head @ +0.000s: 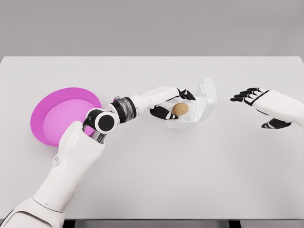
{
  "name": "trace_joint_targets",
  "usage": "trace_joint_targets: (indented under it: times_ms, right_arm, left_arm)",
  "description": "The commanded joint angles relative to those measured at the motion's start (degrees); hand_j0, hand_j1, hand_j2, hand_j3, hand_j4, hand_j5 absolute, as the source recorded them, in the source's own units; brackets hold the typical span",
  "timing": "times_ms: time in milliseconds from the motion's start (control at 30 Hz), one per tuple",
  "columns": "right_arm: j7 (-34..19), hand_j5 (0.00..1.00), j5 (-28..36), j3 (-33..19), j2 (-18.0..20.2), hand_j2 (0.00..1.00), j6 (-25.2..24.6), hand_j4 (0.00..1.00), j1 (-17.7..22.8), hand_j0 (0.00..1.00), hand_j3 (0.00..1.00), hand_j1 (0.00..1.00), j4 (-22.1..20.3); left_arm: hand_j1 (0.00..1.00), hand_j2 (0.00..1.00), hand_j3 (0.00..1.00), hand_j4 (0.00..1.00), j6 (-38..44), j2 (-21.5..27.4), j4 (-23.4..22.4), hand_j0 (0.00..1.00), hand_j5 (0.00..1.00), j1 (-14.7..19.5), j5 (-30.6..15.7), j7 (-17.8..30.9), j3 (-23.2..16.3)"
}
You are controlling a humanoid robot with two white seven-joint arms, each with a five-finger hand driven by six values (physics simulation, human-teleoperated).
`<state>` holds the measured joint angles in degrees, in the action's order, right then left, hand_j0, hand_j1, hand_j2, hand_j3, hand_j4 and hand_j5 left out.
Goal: Pack egg into the box and close the box lid
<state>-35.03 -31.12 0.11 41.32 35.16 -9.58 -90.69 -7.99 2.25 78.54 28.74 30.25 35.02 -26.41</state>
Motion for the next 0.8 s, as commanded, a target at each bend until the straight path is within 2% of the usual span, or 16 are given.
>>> trace_joint_targets:
  times_ms: [0,367,500,633,767]
  right_arm:
    - [0.0,1.00,0.4,0.1,-0.1,1.00,-0.2,1.00,0.0,1.00,1.00,1.00,0.0]
    - [0.0,1.00,0.3,2.3,-0.6,1.00,-0.2,1.00,-0.2,1.00,1.00,1.00,-0.1]
    - [0.0,1.00,0.3,3.1,-0.6,1.00,-0.2,1.00,-0.2,1.00,1.00,1.00,-2.0]
    - [0.0,1.00,0.3,3.1,-0.6,1.00,-0.2,1.00,-0.2,1.00,1.00,1.00,-2.0]
    - [0.0,1.00,0.3,3.1,-1.3,1.00,-0.2,1.00,-0.3,1.00,1.00,1.00,-2.0]
  left_arm:
    - [0.79,0.79,0.79,0.79,0.2,0.0,0.0,0.79,0.79,0.0,-0.3,0.0,0.0]
    - [0.95,0.95,0.95,0.95,0.5,0.5,0.1,0.95,0.95,0.1,-0.4,0.0,0.4]
    - [1.00,1.00,1.00,1.00,0.1,0.9,1.2,1.00,1.00,0.2,-1.5,0.0,0.7]
    - [1.00,1.00,1.00,1.00,0.1,5.9,7.1,1.00,1.00,0.0,-7.2,0.0,0.9]
    - [1.00,1.00,1.00,1.00,-0.1,14.1,12.6,1.00,1.00,-0.3,-15.3,0.0,1.5]
